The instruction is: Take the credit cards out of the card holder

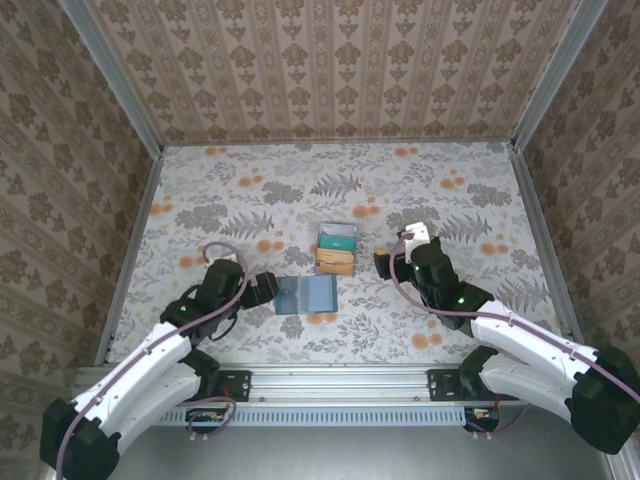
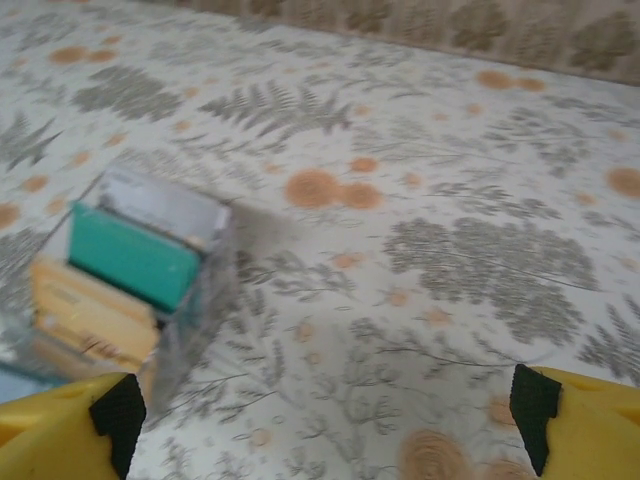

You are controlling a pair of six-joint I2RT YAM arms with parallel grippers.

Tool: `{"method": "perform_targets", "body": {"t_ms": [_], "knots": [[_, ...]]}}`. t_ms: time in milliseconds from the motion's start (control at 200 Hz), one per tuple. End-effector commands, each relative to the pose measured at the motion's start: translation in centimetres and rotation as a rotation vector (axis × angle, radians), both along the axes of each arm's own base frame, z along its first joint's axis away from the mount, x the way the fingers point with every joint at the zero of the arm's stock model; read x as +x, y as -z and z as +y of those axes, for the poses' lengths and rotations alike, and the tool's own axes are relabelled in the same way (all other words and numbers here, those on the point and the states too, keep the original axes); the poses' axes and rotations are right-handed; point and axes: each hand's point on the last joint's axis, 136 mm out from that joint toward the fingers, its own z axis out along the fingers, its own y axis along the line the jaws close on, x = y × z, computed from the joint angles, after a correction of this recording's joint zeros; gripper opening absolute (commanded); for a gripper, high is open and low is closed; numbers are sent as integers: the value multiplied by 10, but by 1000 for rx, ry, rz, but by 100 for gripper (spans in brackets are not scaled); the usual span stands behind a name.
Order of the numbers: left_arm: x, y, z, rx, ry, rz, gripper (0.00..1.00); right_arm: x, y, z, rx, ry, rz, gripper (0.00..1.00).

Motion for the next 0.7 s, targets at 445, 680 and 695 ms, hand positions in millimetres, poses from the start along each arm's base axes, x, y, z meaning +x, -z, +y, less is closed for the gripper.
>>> {"method": "perform_targets", "body": {"t_ms": [445, 680, 695], "knots": [[119, -65, 145, 565, -430, -131, 100, 0, -20, -113, -73, 479, -156, 100], [147, -50, 157, 630, -285, -230, 100, 21, -17, -125, -123, 472, -175, 100], [147, -46, 159, 625, -290, -228, 100, 24, -15, -124, -129, 462, -164, 100]]}}
